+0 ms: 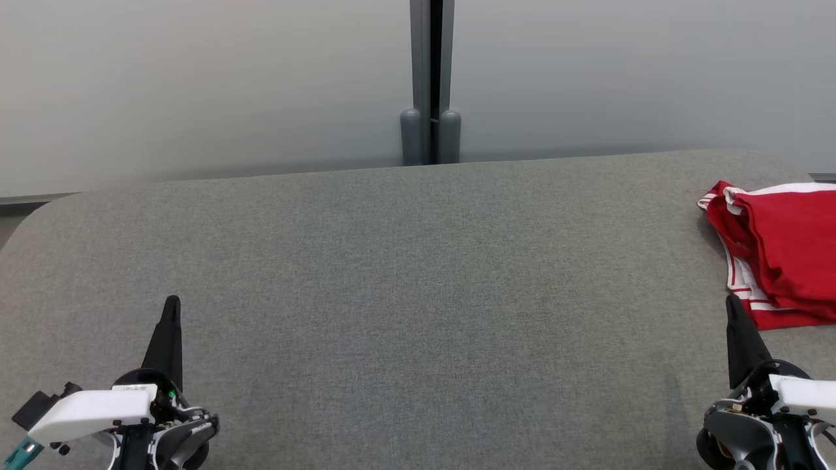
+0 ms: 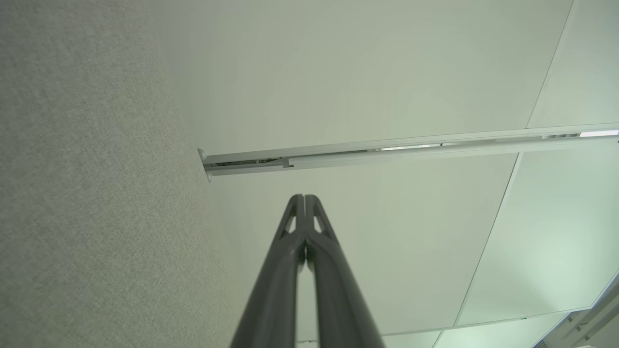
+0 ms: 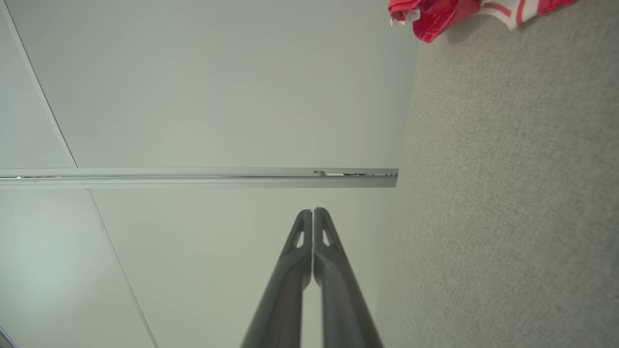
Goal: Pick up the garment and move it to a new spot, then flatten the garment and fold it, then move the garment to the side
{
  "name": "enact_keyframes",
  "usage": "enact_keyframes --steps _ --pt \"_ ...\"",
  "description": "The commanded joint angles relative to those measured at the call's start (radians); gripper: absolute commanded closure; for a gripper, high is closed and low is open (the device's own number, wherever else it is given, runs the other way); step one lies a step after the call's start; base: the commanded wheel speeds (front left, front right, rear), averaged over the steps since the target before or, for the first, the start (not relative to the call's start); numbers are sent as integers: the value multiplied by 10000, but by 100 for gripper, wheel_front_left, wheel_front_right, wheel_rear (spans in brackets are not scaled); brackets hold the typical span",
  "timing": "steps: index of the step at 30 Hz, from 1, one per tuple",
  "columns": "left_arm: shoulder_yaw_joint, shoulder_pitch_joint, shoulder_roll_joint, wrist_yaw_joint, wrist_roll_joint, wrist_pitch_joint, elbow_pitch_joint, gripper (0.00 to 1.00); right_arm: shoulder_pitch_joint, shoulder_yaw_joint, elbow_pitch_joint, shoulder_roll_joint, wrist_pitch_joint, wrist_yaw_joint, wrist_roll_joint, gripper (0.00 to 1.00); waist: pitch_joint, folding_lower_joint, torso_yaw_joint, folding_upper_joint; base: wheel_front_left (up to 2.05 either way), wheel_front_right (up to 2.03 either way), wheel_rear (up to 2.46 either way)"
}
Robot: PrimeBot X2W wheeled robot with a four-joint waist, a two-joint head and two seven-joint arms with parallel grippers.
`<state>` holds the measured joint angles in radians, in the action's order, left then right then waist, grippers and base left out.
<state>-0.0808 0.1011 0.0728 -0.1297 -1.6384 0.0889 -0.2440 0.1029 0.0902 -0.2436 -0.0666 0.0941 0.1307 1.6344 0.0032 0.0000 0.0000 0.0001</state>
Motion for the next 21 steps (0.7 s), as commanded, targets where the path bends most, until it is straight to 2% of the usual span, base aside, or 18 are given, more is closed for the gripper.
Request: enact_keyframes --steps 1,21 --pt "-52 128 5 -38 -1 31 -19 100 88 34 -6 -6 54 0 -43 100 0 0 0 -1 0 0 0" --pt "-120 137 -39 -38 71 68 -22 100 95 92 -9 23 93 0 -96 100 0 0 0 -1 0 0 0"
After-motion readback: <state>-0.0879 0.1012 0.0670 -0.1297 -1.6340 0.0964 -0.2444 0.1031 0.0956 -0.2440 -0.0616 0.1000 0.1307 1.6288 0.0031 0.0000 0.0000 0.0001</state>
